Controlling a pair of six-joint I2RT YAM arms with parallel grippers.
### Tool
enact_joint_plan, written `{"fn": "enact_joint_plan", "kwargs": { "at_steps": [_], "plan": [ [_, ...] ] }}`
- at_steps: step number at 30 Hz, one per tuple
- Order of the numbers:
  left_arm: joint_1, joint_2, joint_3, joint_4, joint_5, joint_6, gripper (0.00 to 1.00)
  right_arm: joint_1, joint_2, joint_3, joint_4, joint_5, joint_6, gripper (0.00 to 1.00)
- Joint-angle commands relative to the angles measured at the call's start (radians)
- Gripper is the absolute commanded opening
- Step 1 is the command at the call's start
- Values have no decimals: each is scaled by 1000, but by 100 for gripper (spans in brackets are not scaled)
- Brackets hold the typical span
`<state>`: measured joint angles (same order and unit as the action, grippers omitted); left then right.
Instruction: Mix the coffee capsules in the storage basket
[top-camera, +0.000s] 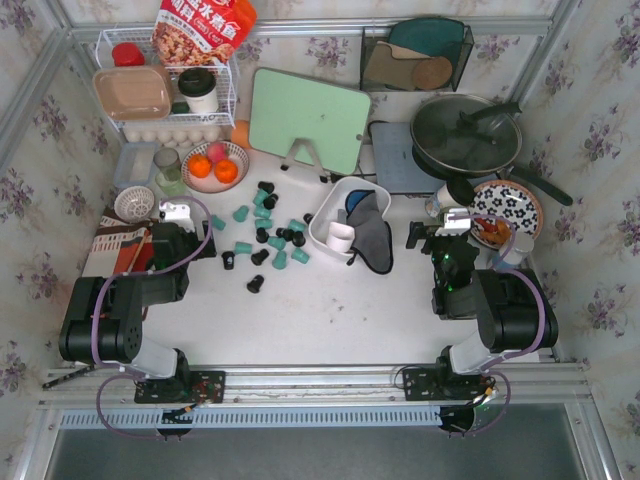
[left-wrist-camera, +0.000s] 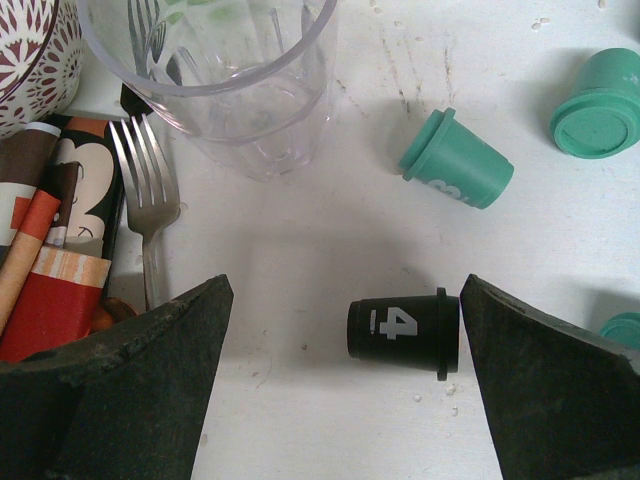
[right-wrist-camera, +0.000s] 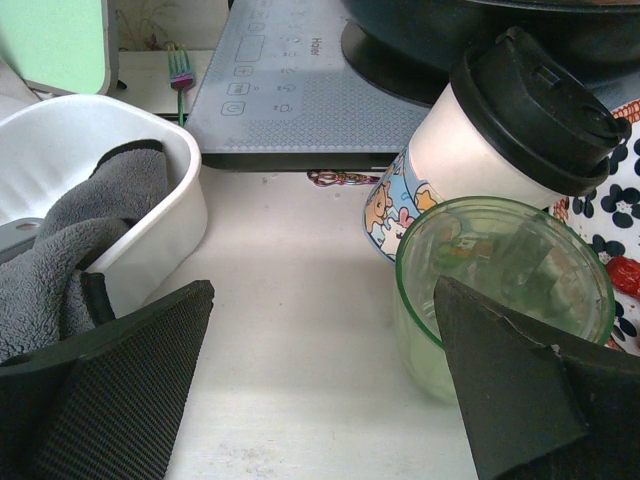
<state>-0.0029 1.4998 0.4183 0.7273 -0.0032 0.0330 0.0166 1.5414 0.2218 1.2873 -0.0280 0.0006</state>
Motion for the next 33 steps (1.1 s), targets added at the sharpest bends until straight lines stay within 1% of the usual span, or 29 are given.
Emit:
{"fn": "enact_joint_plan", "kwargs": {
  "at_steps": [1,33],
  "plan": [
    [1,0,7,21,0,5,100,0,-1,-2,-2,-4,6,100],
    [1,-1,7,21,0,5,99,0,-1,0,-2,8,13,100]
  ]
}}
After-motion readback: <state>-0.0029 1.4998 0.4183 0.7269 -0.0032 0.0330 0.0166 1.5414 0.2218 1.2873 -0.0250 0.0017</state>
